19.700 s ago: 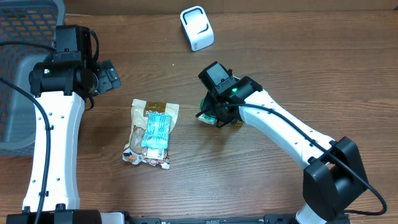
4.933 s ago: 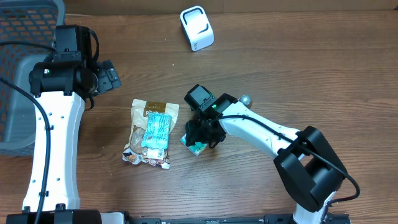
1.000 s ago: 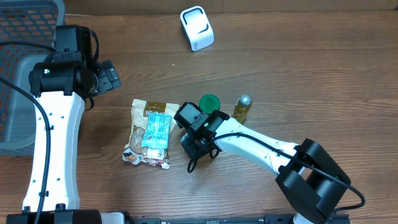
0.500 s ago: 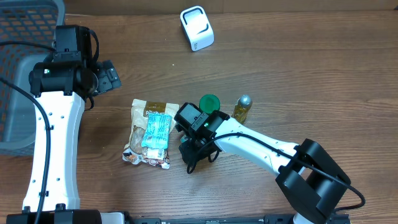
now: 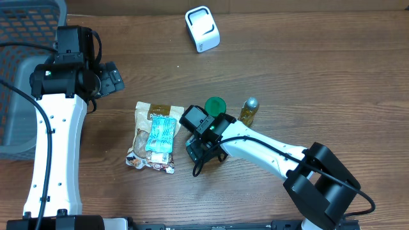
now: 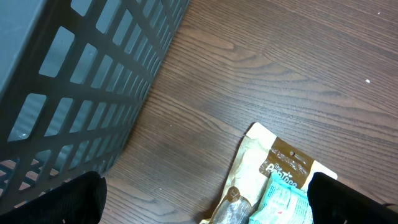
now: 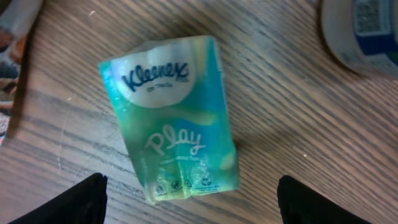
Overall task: Scan the item barcode
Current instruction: 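Open the right gripper and raise it toward the yellow oil bottle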
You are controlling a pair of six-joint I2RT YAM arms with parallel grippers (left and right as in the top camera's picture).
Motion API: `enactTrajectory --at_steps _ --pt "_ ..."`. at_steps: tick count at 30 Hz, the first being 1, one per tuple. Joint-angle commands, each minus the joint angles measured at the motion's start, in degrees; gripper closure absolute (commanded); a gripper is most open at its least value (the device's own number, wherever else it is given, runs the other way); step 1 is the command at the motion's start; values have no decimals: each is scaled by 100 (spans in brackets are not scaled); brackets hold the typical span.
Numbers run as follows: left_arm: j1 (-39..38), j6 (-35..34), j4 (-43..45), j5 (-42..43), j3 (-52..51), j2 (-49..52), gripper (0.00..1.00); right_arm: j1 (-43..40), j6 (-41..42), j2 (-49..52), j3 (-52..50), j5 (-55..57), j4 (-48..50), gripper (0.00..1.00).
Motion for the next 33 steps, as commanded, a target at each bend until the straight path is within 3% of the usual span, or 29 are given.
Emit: enactTrajectory --at_steps 1,14,16,19,25,28,33 --pt "11 70 4 -76 52 -26 0 11 -295 -59 42 -313 166 15" --pt "11 70 4 -76 52 -26 0 11 -420 0 229 -1366 55 15" --pt "11 70 4 -76 52 -26 1 11 -376 0 444 -1429 -35 20" --pt "11 70 4 -76 52 -26 1 11 -372 0 844 -901 -208 27" --pt "11 70 4 -76 52 -26 1 -2 -334 0 1014 -267 -470 21" --pt "11 70 4 -76 52 -26 1 -17 376 -4 1043 -7 -348 27" --pt "11 70 4 -76 52 -26 0 -24 542 -7 1823 7 -647 29"
